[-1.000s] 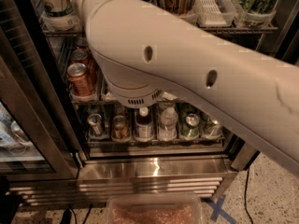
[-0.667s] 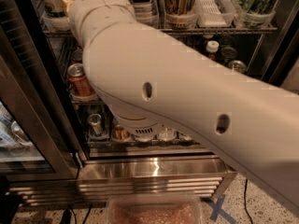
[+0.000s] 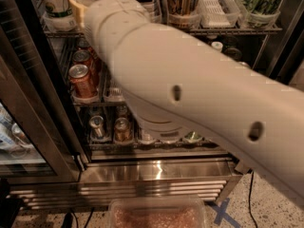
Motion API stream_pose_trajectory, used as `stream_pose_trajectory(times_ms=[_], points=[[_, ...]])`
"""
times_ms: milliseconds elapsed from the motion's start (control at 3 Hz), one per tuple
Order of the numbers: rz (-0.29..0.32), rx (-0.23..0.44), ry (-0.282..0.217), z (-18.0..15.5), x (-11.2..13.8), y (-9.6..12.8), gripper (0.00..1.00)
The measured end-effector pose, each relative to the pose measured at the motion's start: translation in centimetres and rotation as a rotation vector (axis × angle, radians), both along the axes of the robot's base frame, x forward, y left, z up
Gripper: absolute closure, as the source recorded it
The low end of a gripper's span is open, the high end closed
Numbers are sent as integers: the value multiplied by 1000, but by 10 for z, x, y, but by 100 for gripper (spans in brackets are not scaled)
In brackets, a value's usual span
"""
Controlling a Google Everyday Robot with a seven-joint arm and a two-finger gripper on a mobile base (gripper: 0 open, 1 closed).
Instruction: Pick water bottle from top shelf of fridge
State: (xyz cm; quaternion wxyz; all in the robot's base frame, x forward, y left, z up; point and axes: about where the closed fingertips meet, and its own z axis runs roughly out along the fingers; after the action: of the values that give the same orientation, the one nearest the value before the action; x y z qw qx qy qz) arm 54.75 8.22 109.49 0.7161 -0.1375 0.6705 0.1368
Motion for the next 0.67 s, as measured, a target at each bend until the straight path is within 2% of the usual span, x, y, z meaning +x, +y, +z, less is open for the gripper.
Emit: stream_pose_trajectory(times_ms=[333, 667], points=[[17, 78, 108, -26, 5, -54, 100], [67, 123, 184, -45, 2, -92, 100]])
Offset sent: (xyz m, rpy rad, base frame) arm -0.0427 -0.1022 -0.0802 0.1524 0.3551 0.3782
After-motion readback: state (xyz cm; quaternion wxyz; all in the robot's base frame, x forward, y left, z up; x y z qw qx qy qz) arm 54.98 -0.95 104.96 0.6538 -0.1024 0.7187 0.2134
